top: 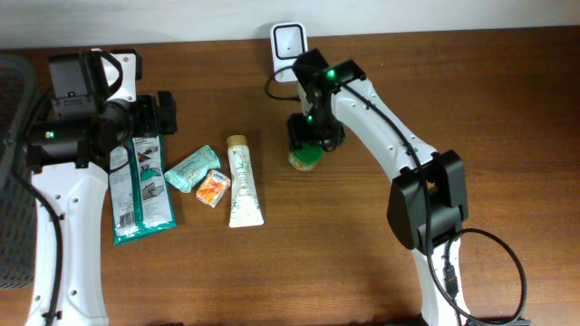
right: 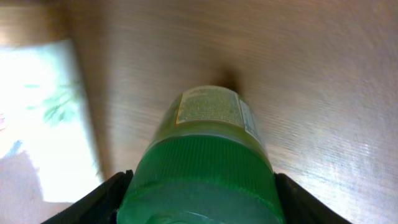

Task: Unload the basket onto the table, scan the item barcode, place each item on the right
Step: 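Lift the jar and hold it up to the white scanner, then carry the jar right and place it on the table's right side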

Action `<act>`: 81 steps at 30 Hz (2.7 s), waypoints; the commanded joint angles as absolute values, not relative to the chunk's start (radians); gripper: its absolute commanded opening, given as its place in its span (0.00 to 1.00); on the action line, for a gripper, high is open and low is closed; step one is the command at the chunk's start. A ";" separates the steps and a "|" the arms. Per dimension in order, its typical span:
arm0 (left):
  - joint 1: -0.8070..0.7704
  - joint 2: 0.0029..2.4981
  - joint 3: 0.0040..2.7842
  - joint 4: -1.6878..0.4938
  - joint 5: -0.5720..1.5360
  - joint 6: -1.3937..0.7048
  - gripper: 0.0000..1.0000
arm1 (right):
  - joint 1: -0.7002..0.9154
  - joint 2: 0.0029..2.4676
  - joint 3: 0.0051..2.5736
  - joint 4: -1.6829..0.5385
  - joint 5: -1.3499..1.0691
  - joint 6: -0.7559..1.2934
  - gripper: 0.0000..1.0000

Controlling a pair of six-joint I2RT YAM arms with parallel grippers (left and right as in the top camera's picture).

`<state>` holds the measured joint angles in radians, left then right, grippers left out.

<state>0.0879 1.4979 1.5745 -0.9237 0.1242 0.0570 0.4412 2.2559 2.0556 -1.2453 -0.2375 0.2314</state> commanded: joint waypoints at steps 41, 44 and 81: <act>0.088 1.499 1.588 -0.922 0.135 0.066 0.99 | 0.402 2.448 2.424 -0.411 0.068 -0.987 0.63; 0.088 1.499 1.588 -0.922 0.135 0.066 0.99 | 0.397 2.471 2.424 -0.332 0.062 -1.014 0.63; 0.088 1.499 1.588 -0.922 0.135 0.066 0.99 | 0.309 2.291 2.423 -0.644 -0.061 -0.424 0.53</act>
<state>0.0879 1.4979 1.5745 -0.9241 0.1242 0.0570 0.3588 2.4245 2.4088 -0.5613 -0.0277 -0.5297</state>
